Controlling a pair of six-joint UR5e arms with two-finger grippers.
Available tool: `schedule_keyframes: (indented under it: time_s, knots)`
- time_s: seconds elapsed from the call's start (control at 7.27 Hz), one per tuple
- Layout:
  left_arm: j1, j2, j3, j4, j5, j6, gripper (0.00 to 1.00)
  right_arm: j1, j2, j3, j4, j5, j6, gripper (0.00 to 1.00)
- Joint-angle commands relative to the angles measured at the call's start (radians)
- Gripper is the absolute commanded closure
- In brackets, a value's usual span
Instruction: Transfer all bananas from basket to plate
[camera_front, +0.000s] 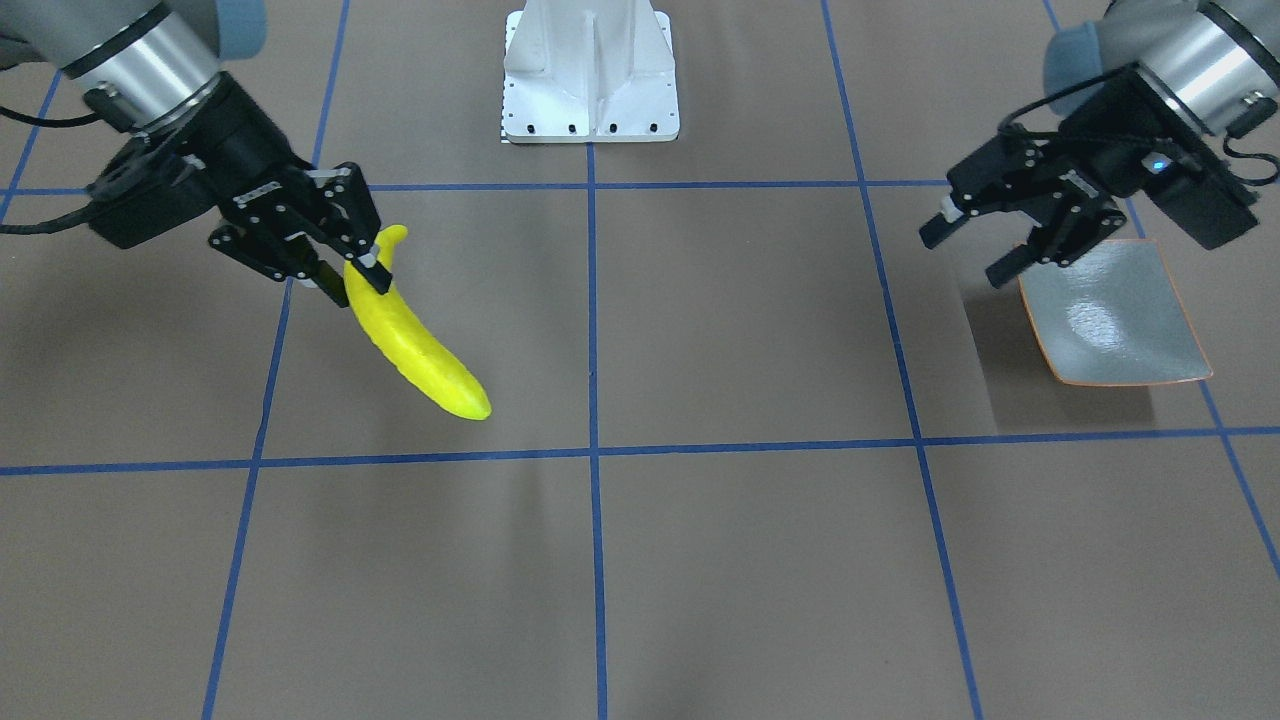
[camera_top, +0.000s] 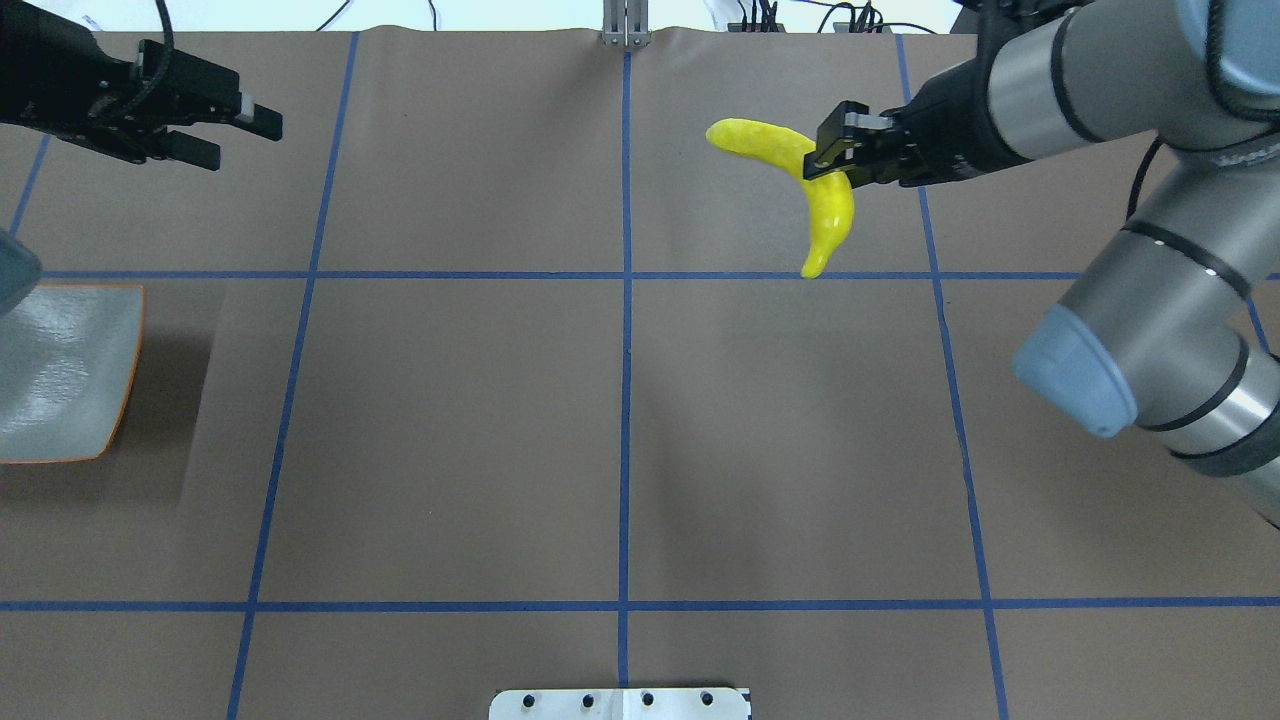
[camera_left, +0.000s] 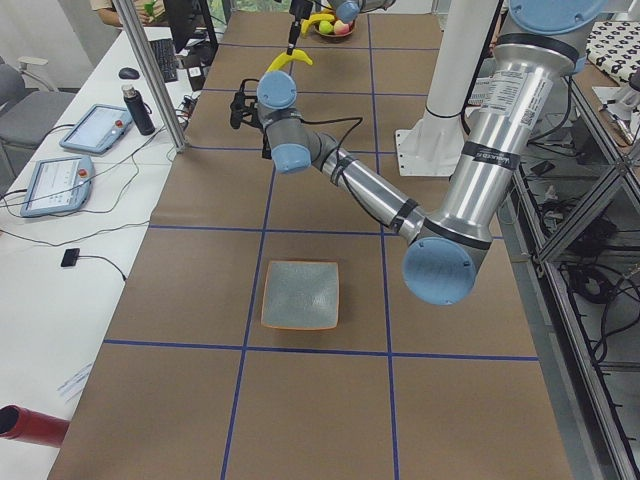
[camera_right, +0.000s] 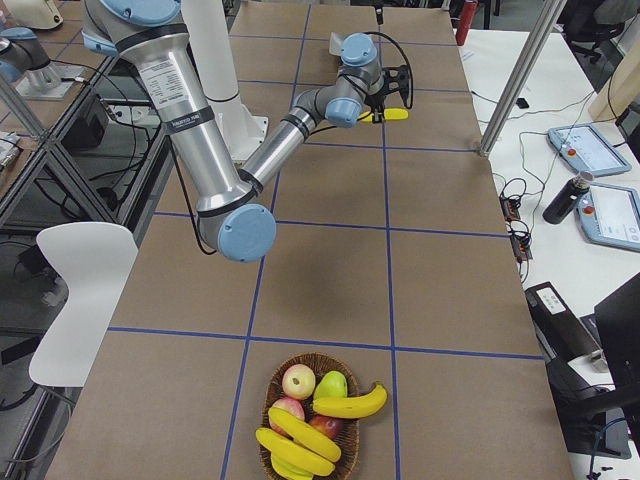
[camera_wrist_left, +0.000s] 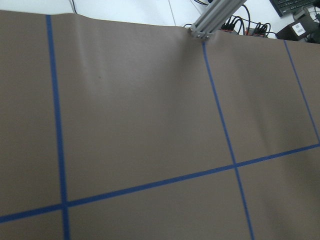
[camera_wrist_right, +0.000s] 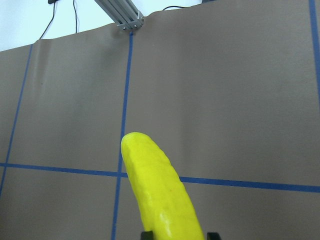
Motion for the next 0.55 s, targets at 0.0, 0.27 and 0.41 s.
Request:
schedule_keyframes:
  time_s: [0.0, 0.27, 0.41]
  knots:
    - [0.098, -0.066, -0.020, -0.050, 0.089, -0.353, 0.00, -0.190, 0.050, 0.055, 0.001, -0.304, 0.058, 1.00]
    - [0.254, -0.175, 0.001, -0.047, 0.254, -0.627, 0.00, -0.258, 0.102, 0.059, 0.001, -0.424, 0.111, 1.00]
    - [0.329, -0.183, -0.002, -0.050, 0.347, -0.724, 0.00, -0.288, 0.112, 0.059, 0.001, -0.473, 0.113, 1.00]
